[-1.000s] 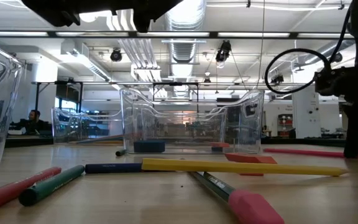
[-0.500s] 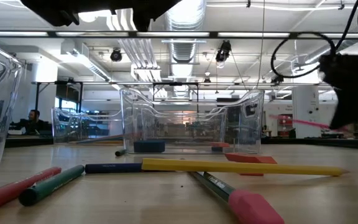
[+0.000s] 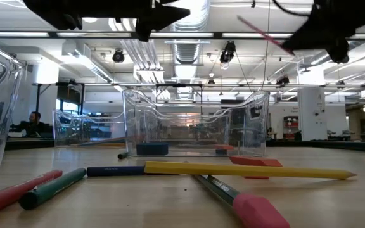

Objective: Sort crayons/erasers/pens/pencils in bins
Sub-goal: Put the pink pencil into the top left transparent bin

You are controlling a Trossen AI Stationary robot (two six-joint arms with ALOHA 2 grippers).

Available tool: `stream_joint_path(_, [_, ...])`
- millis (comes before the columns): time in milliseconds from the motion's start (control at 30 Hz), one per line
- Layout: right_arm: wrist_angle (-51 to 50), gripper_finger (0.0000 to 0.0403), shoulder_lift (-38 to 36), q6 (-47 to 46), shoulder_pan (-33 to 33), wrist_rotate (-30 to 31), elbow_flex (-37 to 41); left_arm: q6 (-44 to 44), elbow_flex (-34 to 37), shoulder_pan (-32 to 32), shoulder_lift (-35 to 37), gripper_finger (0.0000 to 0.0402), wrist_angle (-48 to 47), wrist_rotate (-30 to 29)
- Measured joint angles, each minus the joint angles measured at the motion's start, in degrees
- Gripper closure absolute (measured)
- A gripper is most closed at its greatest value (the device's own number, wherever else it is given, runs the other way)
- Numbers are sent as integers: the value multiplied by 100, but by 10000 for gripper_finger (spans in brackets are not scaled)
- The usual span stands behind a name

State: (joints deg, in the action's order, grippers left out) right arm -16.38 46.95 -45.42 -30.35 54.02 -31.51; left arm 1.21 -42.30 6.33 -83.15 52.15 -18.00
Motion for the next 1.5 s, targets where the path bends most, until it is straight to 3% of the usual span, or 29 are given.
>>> stream_joint_path(167, [1579, 390, 145, 1577, 0, 3, -2, 3, -112, 2, -368, 159, 286, -32])
stream_joint_path(367, [2642, 390, 507, 2534, 0, -48, -2, 295, -422, 0, -1147, 159, 1217, 75])
stream_joint_path(667, [3222, 390, 1051, 2668, 177, -496, -7, 486, -1373, 2, -2005, 159, 1335, 250])
stream_joint_path(967, [3523, 390, 1408, 2711, 227, -631, -9, 446, -1557, -9, -2182, 165, 1280, 264])
stream_joint_path(1133, [3557, 390, 1479, 2812, 238, -649, -9, 380, -1557, -10, -2182, 226, 1280, 264])
stream_joint_path(1333, [3622, 390, 1494, 2859, 273, -646, -9, 302, -1553, -11, -2182, 369, 1128, 285])
stream_joint_path(1500, [3650, 358, 1461, 2896, 306, -654, -12, 270, -1554, -6, -2146, 387, 1084, 265])
